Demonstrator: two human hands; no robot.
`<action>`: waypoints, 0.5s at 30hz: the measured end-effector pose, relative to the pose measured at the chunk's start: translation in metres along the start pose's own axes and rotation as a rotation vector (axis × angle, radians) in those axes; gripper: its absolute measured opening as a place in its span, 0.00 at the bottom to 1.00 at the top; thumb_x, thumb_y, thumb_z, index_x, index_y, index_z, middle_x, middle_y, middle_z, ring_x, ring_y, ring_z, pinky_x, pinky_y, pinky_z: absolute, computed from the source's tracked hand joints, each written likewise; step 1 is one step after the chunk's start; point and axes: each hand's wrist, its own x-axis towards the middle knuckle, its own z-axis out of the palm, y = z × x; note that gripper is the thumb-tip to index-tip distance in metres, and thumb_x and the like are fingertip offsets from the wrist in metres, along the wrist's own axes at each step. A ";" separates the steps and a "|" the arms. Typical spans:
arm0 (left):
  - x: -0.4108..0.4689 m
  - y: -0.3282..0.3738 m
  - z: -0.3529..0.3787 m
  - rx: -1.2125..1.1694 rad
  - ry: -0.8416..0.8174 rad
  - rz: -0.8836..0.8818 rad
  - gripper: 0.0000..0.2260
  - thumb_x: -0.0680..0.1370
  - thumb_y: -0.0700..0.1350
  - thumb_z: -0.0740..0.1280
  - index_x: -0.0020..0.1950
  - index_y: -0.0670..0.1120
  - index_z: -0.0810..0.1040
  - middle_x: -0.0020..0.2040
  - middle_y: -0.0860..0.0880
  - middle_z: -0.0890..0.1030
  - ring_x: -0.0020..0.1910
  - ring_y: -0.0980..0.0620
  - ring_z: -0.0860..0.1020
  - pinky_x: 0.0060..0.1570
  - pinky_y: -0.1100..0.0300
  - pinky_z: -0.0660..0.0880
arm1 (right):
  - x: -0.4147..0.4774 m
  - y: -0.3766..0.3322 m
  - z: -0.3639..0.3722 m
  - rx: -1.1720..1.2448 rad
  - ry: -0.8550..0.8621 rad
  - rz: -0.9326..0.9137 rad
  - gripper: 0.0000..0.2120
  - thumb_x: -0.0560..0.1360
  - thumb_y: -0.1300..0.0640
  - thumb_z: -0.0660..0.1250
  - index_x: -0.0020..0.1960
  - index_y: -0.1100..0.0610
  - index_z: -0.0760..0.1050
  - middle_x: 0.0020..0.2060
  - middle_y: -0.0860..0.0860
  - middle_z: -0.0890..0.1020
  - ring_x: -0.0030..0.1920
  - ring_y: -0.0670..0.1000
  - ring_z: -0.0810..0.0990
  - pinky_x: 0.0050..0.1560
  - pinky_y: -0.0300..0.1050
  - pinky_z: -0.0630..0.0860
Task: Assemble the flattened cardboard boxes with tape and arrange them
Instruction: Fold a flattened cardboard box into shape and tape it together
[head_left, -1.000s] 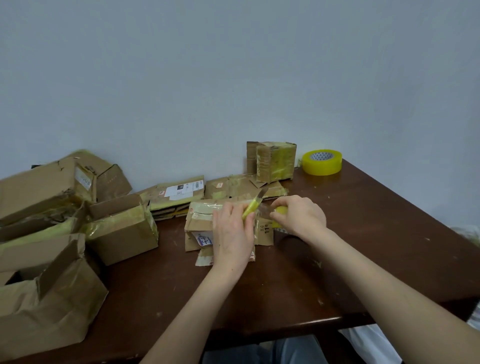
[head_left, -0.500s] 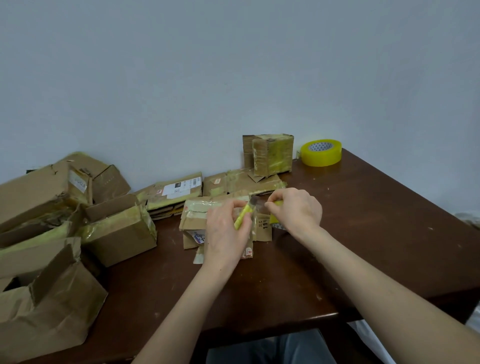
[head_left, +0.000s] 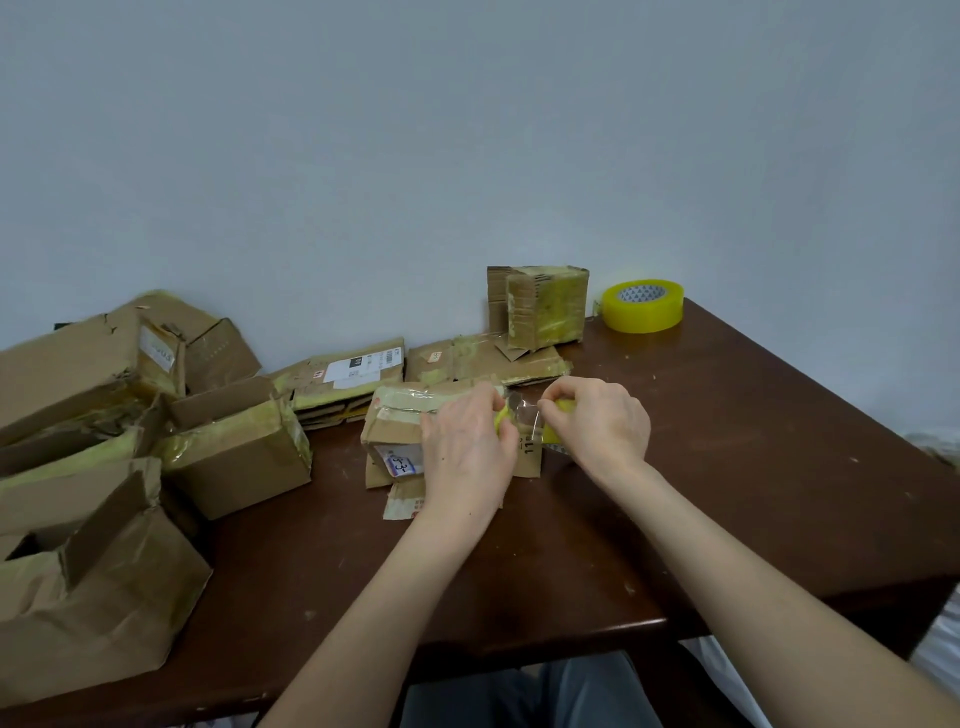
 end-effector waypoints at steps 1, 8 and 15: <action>0.000 0.001 0.001 0.022 -0.009 -0.006 0.03 0.77 0.44 0.63 0.51 0.48 0.74 0.39 0.53 0.75 0.44 0.47 0.76 0.52 0.50 0.71 | -0.001 0.000 0.000 0.002 0.005 0.001 0.08 0.77 0.46 0.63 0.48 0.44 0.81 0.43 0.48 0.84 0.47 0.54 0.80 0.39 0.43 0.70; 0.001 0.005 0.006 0.138 -0.092 -0.030 0.05 0.78 0.44 0.60 0.54 0.48 0.72 0.47 0.49 0.79 0.51 0.45 0.75 0.59 0.47 0.67 | -0.003 0.003 0.002 0.027 0.024 0.006 0.08 0.76 0.47 0.63 0.46 0.44 0.81 0.43 0.49 0.84 0.47 0.55 0.80 0.42 0.44 0.72; 0.003 0.004 0.006 0.180 -0.139 -0.008 0.05 0.78 0.43 0.60 0.53 0.49 0.71 0.45 0.50 0.77 0.50 0.45 0.74 0.58 0.46 0.68 | -0.002 0.007 -0.002 0.188 -0.006 0.042 0.06 0.73 0.48 0.66 0.42 0.43 0.82 0.42 0.47 0.83 0.47 0.52 0.79 0.40 0.42 0.70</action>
